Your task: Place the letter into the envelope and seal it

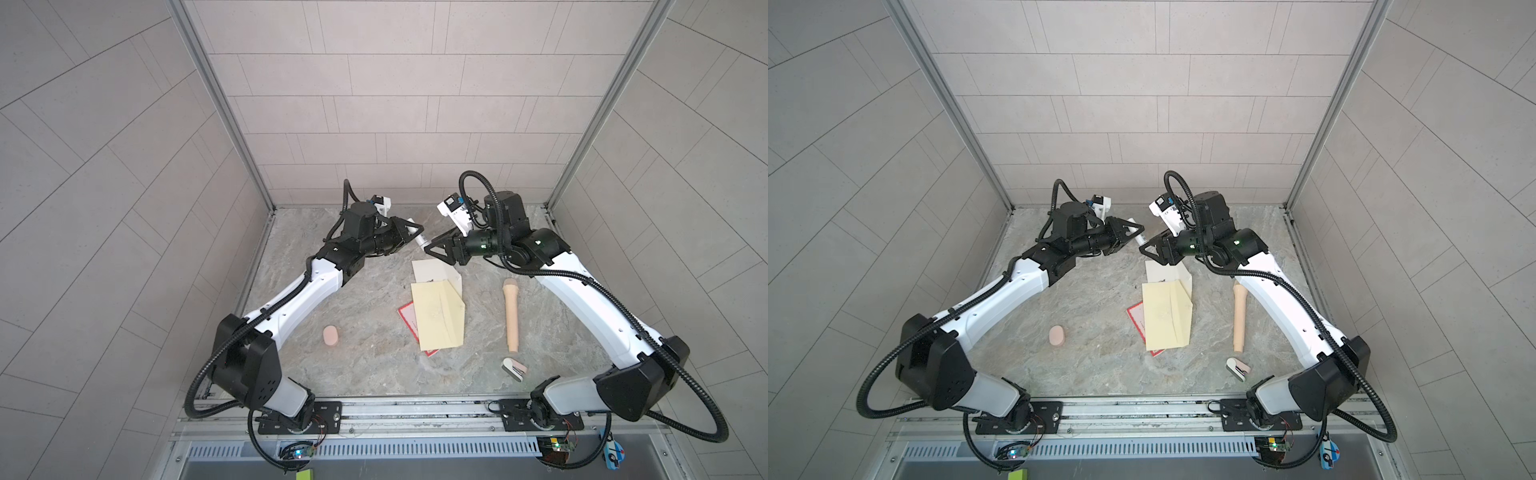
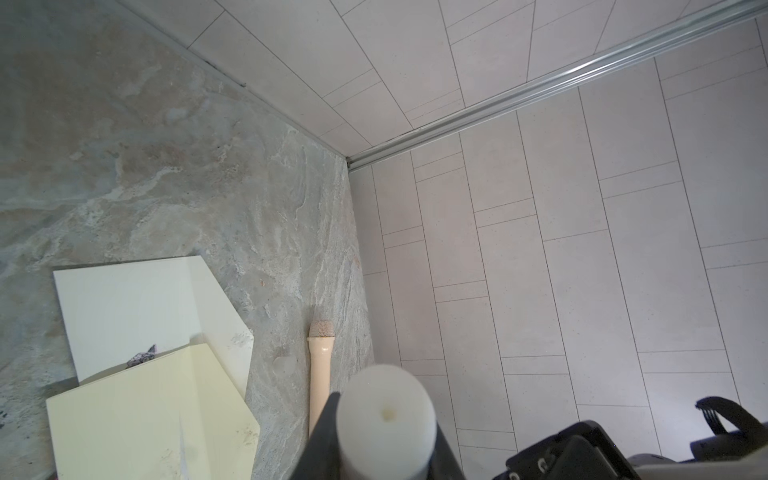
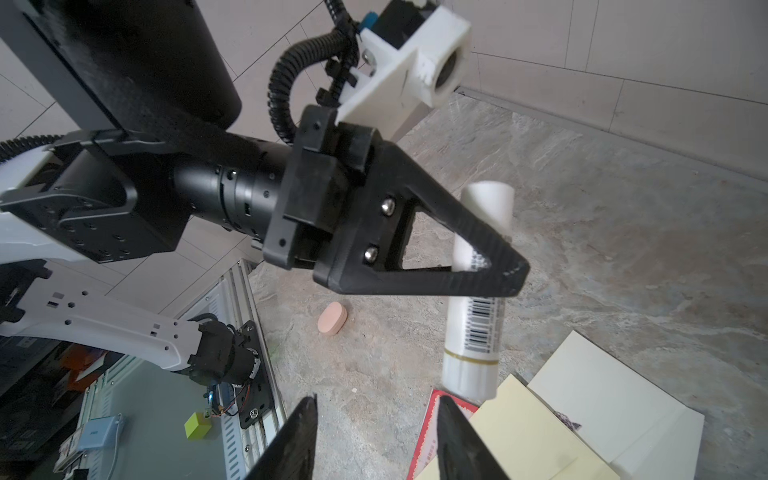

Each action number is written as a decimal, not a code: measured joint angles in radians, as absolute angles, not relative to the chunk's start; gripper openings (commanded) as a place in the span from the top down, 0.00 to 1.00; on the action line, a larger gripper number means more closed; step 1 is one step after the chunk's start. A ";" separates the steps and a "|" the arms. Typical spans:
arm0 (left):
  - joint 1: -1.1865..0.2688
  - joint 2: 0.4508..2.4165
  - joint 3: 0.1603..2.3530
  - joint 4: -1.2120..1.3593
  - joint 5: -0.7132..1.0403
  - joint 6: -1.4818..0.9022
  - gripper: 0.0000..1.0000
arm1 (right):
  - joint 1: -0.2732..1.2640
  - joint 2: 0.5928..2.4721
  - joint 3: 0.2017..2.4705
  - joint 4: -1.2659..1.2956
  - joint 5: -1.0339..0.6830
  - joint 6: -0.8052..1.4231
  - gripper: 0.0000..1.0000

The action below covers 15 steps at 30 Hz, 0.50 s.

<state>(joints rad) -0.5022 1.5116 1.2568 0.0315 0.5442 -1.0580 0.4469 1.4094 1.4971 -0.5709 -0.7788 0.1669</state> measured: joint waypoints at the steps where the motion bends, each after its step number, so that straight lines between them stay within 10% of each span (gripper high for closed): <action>1: -0.502 1.516 1.257 0.032 0.544 -1.074 1.00 | 0.448 1.413 1.497 -0.570 -0.779 0.167 0.51; 15: -0.500 1.521 1.257 0.035 0.527 -1.137 1.00 | 0.501 1.459 1.498 -0.589 -0.609 0.131 0.55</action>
<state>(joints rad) -0.4999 1.5208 1.2568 0.0353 0.5274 -1.1374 0.5014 1.4586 1.4979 -0.5892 -0.6086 0.1314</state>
